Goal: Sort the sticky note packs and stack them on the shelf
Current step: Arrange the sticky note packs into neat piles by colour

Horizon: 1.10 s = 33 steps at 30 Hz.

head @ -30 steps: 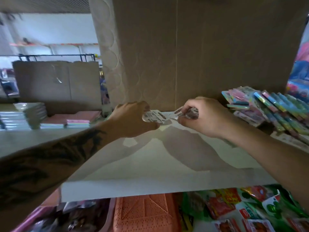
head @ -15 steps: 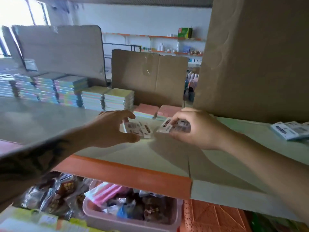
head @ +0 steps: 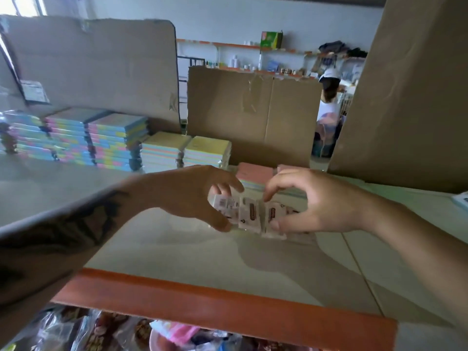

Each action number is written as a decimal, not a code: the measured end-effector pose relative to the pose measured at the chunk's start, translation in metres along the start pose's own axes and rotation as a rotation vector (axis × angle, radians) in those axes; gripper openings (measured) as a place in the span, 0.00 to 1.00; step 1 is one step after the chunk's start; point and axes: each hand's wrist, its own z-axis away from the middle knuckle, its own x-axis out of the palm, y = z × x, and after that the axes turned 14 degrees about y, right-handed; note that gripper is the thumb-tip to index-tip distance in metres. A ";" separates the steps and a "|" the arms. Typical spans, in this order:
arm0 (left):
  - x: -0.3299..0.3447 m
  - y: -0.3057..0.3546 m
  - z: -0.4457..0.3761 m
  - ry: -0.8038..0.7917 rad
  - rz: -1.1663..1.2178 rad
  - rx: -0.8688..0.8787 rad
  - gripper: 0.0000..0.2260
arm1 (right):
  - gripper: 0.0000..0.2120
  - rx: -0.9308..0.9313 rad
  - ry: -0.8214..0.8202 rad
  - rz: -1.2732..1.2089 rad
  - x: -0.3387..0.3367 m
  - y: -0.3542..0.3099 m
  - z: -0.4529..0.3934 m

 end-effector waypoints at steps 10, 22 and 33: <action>0.003 0.005 -0.017 -0.006 1.228 -0.188 0.27 | 0.11 0.078 0.509 -0.646 0.016 0.004 -0.012; -0.002 0.005 0.004 0.368 0.507 0.042 0.26 | 0.04 0.352 0.386 -0.939 0.031 -0.001 -0.007; -0.040 0.028 0.039 0.291 -0.397 0.274 0.39 | 0.05 0.447 0.287 -0.950 0.035 -0.037 -0.018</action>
